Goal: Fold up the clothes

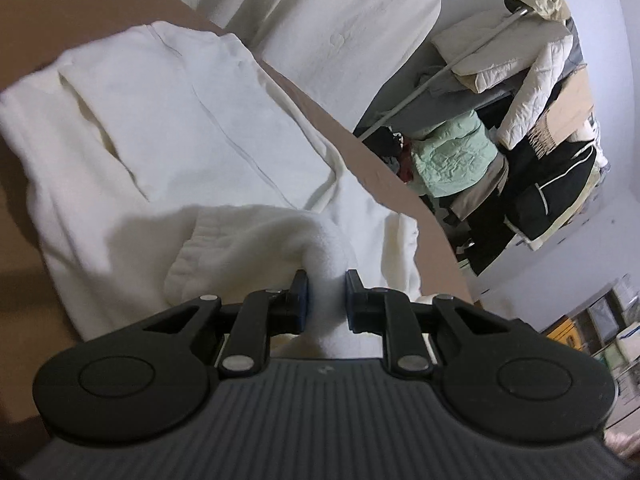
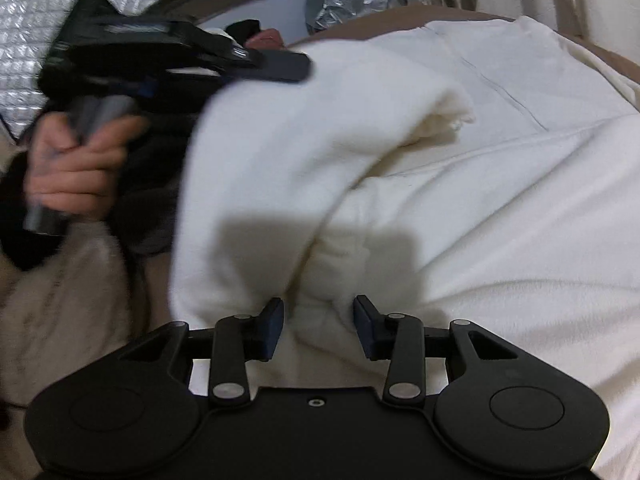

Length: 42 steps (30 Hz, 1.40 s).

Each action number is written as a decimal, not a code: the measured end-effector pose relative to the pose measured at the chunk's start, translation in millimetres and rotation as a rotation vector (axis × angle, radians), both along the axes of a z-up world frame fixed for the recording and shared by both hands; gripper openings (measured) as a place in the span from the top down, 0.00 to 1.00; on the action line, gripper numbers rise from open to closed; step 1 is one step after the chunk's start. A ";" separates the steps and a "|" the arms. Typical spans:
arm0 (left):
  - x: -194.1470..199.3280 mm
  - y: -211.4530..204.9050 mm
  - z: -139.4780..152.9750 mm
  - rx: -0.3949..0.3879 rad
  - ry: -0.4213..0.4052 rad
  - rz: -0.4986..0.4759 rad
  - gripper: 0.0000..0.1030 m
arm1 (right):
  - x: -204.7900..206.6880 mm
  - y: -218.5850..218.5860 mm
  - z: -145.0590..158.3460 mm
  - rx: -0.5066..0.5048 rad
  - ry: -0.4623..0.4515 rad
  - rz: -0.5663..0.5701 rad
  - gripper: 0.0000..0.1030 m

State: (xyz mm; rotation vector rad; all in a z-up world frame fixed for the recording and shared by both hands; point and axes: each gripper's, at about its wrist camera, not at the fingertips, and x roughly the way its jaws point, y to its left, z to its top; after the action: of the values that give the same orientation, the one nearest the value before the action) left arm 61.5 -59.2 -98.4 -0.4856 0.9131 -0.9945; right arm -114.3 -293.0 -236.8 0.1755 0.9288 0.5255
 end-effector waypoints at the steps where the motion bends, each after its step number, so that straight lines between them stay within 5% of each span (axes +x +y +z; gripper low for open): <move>1: -1.9 -2.8 2.7 0.006 -0.014 0.001 0.83 | -2.5 -2.7 3.4 0.014 0.002 0.011 0.56; 7: -8.2 -33.9 31.5 -0.025 -0.062 -0.053 0.83 | -32.1 -56.8 36.7 -0.073 -0.137 -0.193 0.55; 10: -17.1 -73.0 50.3 0.027 -0.147 -0.140 0.83 | -16.0 -91.3 41.6 -0.176 -0.153 -0.312 0.53; 16: -16.8 -116.5 36.5 0.167 -0.207 -0.224 0.82 | 41.8 -136.3 -13.3 -0.406 0.039 -0.627 0.49; 20: -11.4 -99.3 18.3 0.191 -0.194 -0.186 0.80 | 15.3 -164.6 -31.8 -0.219 0.039 -0.745 0.50; 25: -4.6 -99.4 13.9 0.132 -0.174 -0.191 0.77 | 1.7 -122.5 6.6 -0.381 -0.026 -0.730 0.48; 32: 1.2 -86.8 13.0 0.095 -0.068 -0.182 0.77 | 3.8 -20.6 56.8 -0.227 -0.195 -0.298 0.40; 35: 4.2 -81.0 14.7 0.083 -0.012 -0.202 0.73 | 16.5 4.2 57.1 -0.160 -0.167 -0.217 0.36; 38: 8.6 -73.2 11.6 0.095 -0.006 -0.191 0.71 | 34.4 21.1 51.7 -0.229 -0.179 -0.221 0.32; 40: 13.2 -66.2 8.5 0.122 -0.002 -0.156 0.71 | 48.1 26.0 45.6 -0.352 -0.155 -0.271 0.36; 42: 15.6 -60.3 4.9 0.142 0.008 -0.139 0.71 | 55.4 13.2 41.4 -0.371 -0.110 -0.347 0.68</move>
State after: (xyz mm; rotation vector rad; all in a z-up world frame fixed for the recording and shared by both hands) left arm 77.1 -119.5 -93.6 -0.3097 1.0280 -1.0449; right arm -58.9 -279.7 -195.4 -0.0297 0.8494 0.0367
